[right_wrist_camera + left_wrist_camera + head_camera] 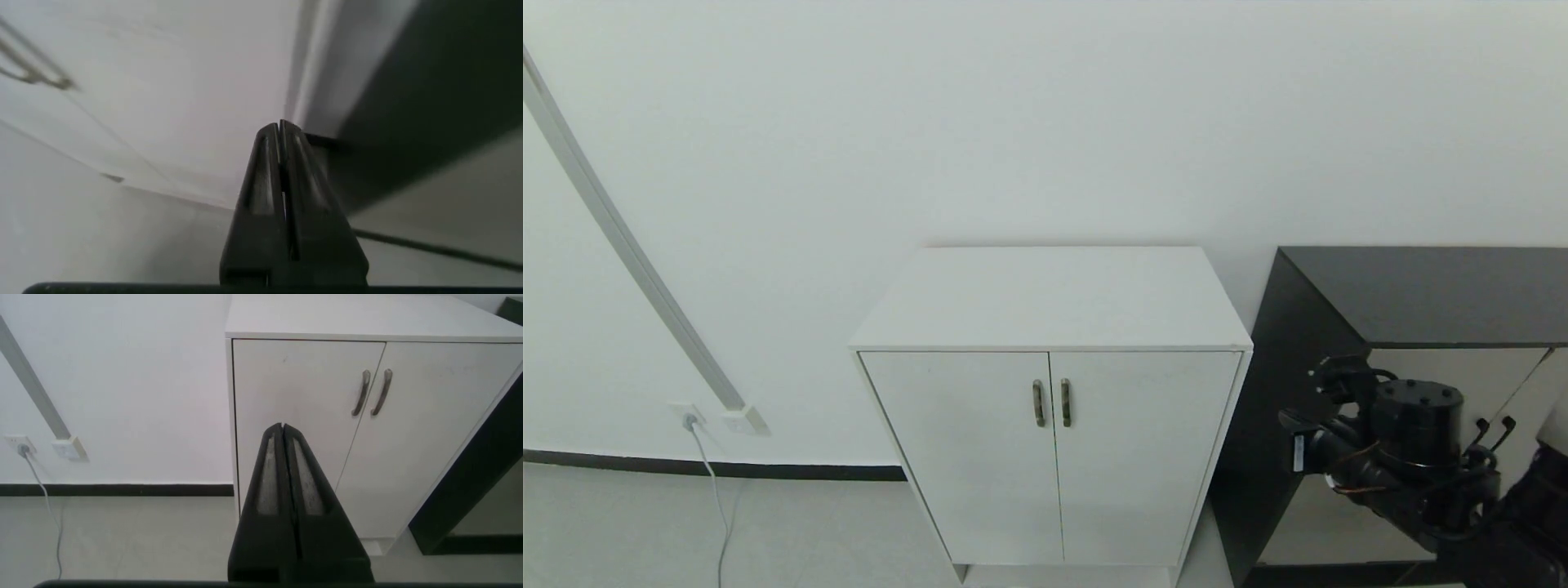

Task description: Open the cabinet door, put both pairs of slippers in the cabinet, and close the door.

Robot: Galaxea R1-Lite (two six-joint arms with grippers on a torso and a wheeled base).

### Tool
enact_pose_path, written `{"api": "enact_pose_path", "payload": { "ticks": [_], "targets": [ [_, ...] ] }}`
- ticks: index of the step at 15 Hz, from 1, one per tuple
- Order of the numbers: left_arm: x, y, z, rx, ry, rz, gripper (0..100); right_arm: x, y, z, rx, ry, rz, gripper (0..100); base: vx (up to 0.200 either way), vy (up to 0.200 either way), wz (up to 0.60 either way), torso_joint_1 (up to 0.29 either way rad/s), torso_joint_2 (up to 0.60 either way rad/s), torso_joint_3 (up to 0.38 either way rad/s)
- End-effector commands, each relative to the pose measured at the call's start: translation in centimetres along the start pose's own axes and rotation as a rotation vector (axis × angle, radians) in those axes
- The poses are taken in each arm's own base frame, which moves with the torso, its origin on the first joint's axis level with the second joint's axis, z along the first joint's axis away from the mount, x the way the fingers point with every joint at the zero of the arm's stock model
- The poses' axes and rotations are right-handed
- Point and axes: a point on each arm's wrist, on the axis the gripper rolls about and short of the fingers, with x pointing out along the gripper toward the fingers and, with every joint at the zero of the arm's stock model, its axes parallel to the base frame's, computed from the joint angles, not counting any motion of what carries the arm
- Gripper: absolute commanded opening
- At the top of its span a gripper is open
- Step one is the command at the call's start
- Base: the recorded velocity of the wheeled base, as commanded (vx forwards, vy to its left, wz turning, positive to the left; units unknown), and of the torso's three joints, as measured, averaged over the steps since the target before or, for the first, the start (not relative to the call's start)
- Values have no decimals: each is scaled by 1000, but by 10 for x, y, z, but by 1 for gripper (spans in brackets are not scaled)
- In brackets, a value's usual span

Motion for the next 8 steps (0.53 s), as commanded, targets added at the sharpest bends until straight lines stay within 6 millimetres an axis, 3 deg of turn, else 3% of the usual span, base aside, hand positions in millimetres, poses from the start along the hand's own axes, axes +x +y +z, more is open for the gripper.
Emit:
{"api": "enact_pose_path", "payload": {
  "ticks": [1,4,8],
  "targets": [
    [0,0,0,-1,0,1,0,-36,-27,1,14,-10,-79,0,0,0,0,0,0,0],
    [0,0,0,-2,0,1,0,-70,-43,3,14,-33,-123,0,0,0,0,0,0,0],
    [0,0,0,-2,0,1,0,-112,-46,5,-54,-89,-125,0,0,0,0,0,0,0]
  ]
}}
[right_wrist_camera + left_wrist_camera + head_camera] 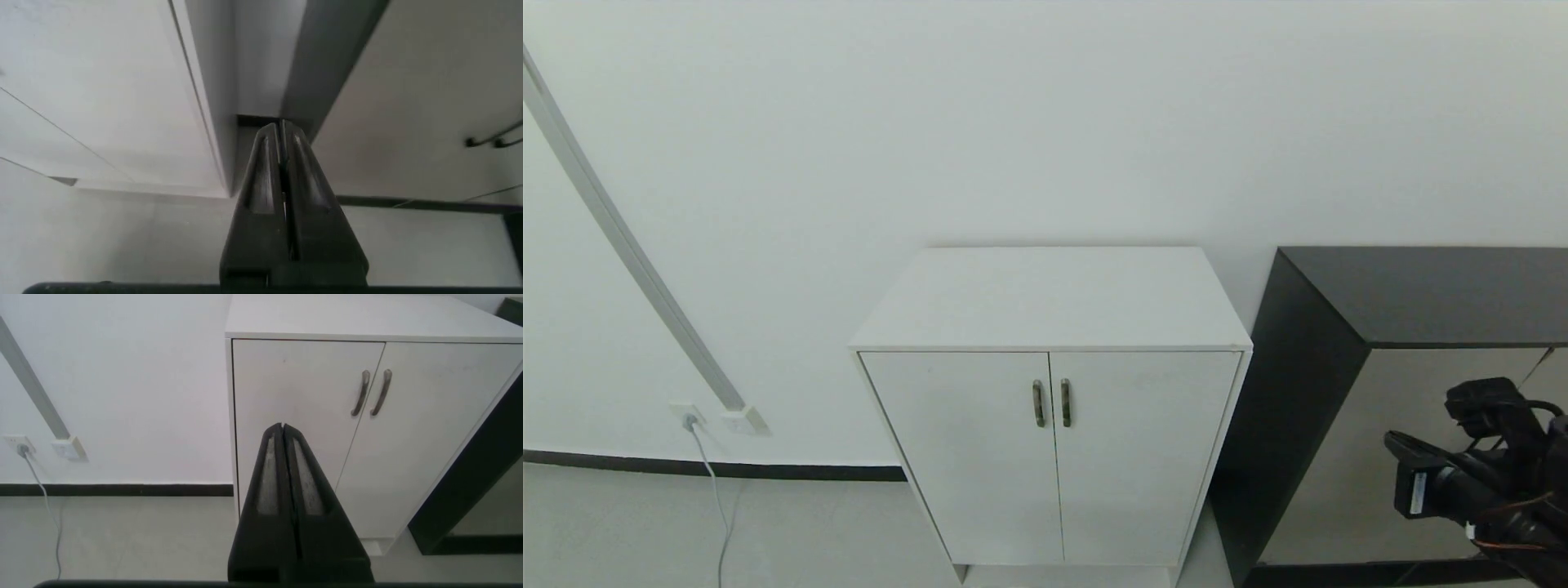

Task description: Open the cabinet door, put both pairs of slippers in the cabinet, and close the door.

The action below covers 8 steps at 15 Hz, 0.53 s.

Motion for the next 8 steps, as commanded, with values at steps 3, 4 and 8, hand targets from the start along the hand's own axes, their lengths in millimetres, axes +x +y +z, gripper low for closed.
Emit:
{"api": "enact_pose_path", "payload": {
  "ticks": [3,4,8],
  "targets": [
    [0,0,0,-1,0,1,0,-44,-10,8,-7,-79,-8,0,0,0,0,0,0,0],
    [0,0,0,-1,0,1,0,-51,-11,8,-8,-74,-5,0,0,0,0,0,0,0],
    [0,0,0,-1,0,-1,0,-86,-17,2,-22,-39,42,0,0,0,0,0,0,0]
  ]
}}
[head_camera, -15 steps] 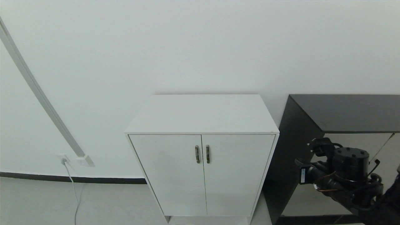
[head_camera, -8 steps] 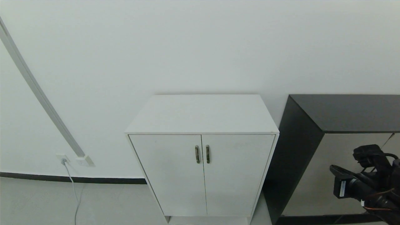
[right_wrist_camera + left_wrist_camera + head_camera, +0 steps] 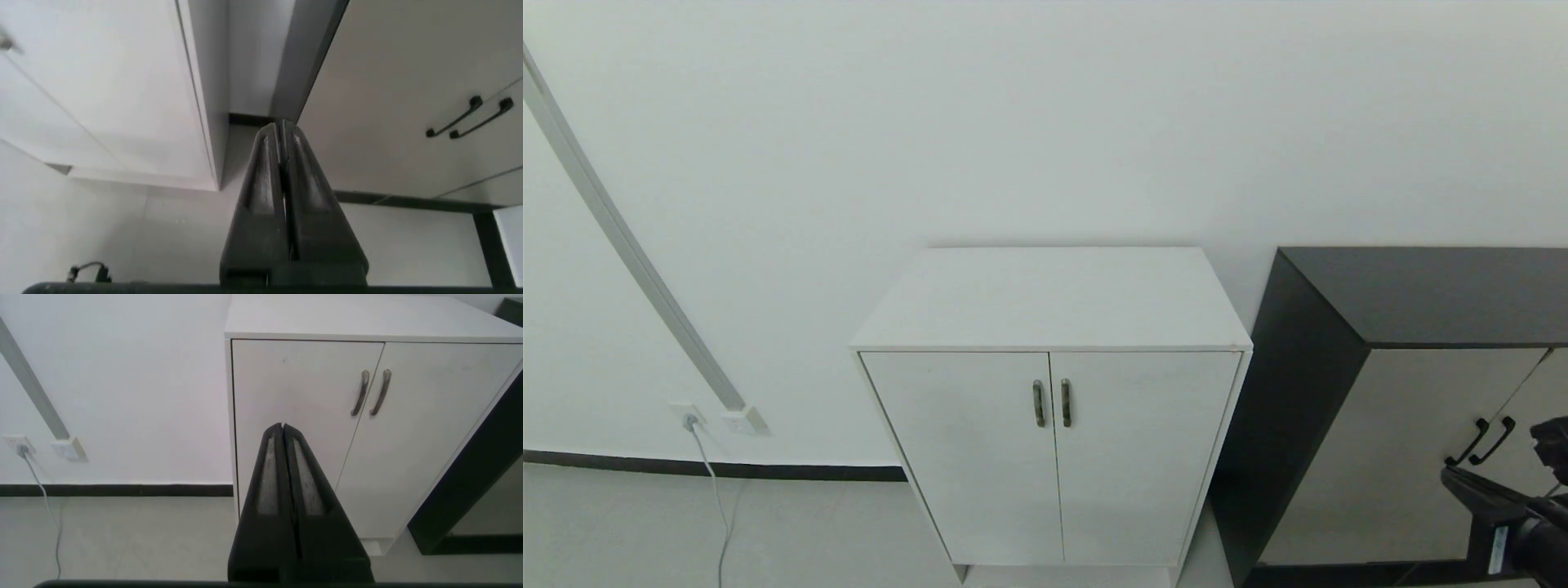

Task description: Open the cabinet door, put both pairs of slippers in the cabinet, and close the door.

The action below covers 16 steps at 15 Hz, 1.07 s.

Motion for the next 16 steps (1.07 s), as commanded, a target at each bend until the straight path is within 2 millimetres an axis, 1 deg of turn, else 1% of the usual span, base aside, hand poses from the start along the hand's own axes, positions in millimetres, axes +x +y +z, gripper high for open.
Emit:
{"api": "enact_pose_path", "payload": {
  "ticks": [1,4,6,10,14,16],
  "targets": [
    [0,0,0,-1,0,1,0,-35,-5,-1,5,-48,34,0,0,0,0,0,0,0],
    [0,0,0,-1,0,1,0,-55,-7,-13,-2,-8,80,0,0,0,0,0,0,0],
    [0,0,0,-1,0,1,0,-61,-8,-19,-6,21,102,0,0,0,0,0,0,0],
    [0,0,0,-1,0,1,0,-77,-8,-40,-18,142,166,0,0,0,0,0,0,0],
    [0,0,0,-1,0,2,0,-84,-9,-47,-18,161,182,0,0,0,0,0,0,0],
    [0,0,0,-1,0,2,0,-87,-9,-53,-25,202,192,0,0,0,0,0,0,0]
  ]
}}
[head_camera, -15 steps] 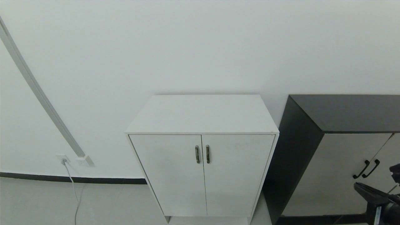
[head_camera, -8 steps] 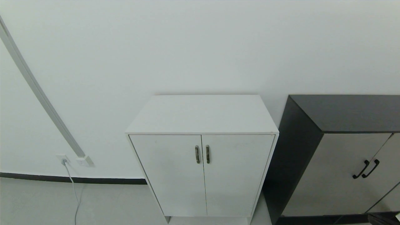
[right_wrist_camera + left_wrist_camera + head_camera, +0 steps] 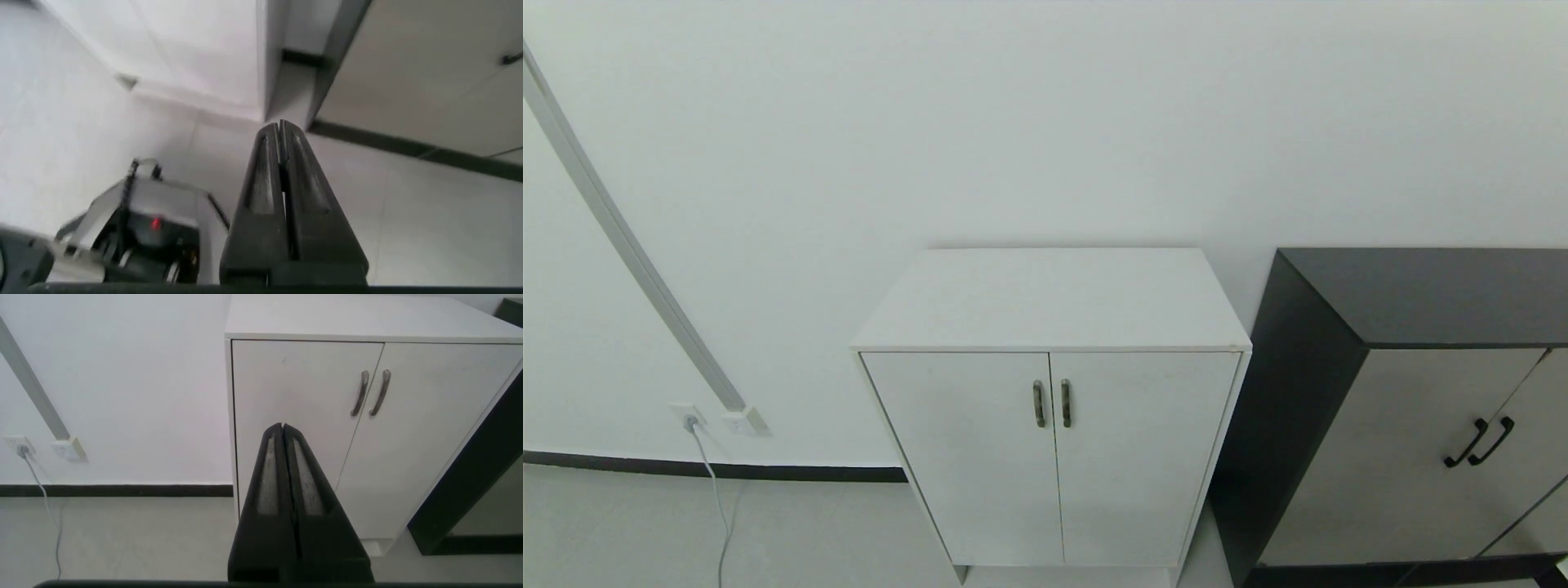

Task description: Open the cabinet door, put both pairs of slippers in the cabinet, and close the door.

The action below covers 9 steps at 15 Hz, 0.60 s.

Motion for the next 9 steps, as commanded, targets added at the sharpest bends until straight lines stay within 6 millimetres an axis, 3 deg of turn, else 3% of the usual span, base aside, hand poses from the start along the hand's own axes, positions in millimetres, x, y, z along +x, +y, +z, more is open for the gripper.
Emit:
{"api": "enact_pose_path", "payload": {
  "ticks": [1,4,9],
  "targets": [
    [0,0,0,-1,0,1,0,-3,1,-4,-9,4,18,0,0,0,0,0,0,0],
    [0,0,0,-1,0,1,0,-9,2,-18,-21,66,65,0,0,0,0,0,0,0],
    [0,0,0,-1,0,1,0,-8,3,-18,3,81,81,0,0,0,0,0,0,0]
  ]
}}
